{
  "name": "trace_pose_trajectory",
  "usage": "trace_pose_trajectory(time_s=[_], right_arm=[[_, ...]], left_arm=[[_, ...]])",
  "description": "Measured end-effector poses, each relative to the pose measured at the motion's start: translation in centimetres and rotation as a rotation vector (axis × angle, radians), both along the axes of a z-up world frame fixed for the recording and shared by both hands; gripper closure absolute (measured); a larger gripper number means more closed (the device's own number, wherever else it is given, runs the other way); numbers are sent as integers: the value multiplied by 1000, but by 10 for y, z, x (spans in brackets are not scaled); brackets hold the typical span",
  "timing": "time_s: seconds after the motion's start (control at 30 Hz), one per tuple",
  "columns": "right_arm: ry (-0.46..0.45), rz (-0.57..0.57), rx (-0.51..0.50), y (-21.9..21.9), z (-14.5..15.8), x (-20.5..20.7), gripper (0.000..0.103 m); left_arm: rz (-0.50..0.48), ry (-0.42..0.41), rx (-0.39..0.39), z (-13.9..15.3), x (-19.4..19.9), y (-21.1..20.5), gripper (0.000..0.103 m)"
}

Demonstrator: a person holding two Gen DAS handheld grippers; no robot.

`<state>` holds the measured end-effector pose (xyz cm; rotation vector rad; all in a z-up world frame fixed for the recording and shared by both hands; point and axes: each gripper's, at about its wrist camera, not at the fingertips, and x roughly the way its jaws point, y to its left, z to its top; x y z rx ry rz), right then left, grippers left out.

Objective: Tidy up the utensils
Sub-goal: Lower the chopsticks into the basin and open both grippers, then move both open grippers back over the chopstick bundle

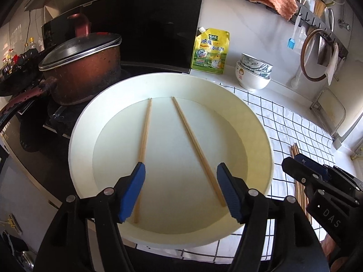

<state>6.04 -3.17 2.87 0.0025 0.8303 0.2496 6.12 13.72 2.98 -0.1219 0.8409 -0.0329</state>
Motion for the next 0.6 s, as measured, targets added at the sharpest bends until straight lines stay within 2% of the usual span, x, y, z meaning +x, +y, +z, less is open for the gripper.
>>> trace_pose_trajectory(time_s=[0.2, 0.43, 0.6], right_arm=[[-10, -82, -16, -43, -1, -21, 71], [9, -188, -46, -99, -11, -44, 71], [29, -263, -30, -136, -17, -55, 70]], left_arm=[[-69, -21, -6, 5, -12, -35, 33], [-162, -18, -18, 5, -19, -80, 32], [-231, -11, -18, 3, -21, -114, 32]])
